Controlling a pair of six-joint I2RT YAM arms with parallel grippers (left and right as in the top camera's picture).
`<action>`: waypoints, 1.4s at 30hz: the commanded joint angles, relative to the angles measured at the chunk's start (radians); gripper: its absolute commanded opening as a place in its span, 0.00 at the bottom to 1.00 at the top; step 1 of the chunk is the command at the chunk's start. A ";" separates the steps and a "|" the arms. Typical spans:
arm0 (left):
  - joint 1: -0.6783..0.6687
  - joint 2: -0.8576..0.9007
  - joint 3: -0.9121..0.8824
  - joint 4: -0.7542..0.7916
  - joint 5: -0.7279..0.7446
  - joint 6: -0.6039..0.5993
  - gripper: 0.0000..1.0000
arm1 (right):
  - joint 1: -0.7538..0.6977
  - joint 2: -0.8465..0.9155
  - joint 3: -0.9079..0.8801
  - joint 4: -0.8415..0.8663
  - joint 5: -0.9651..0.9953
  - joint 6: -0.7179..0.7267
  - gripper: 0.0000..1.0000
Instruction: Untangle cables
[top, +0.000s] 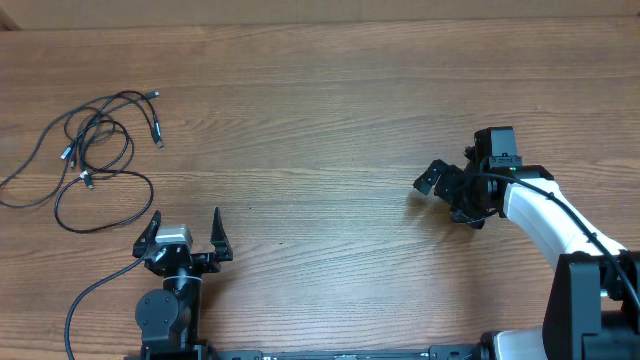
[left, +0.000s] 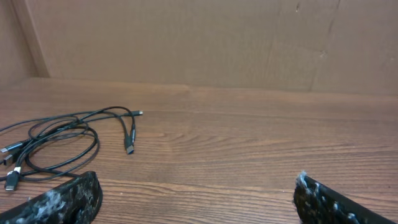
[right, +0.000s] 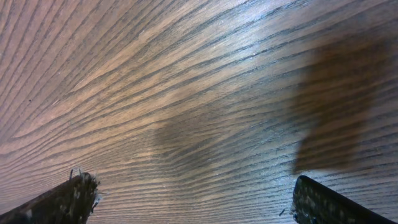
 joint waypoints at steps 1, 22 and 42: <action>0.008 -0.009 -0.004 0.000 -0.017 0.023 0.99 | -0.002 -0.004 0.006 0.005 -0.003 0.000 1.00; 0.008 -0.009 -0.004 0.000 -0.017 0.023 1.00 | -0.002 -0.053 0.006 0.005 -0.003 0.000 1.00; 0.008 -0.009 -0.004 0.000 -0.017 0.023 0.99 | -0.002 -0.660 0.006 0.005 -0.003 0.000 1.00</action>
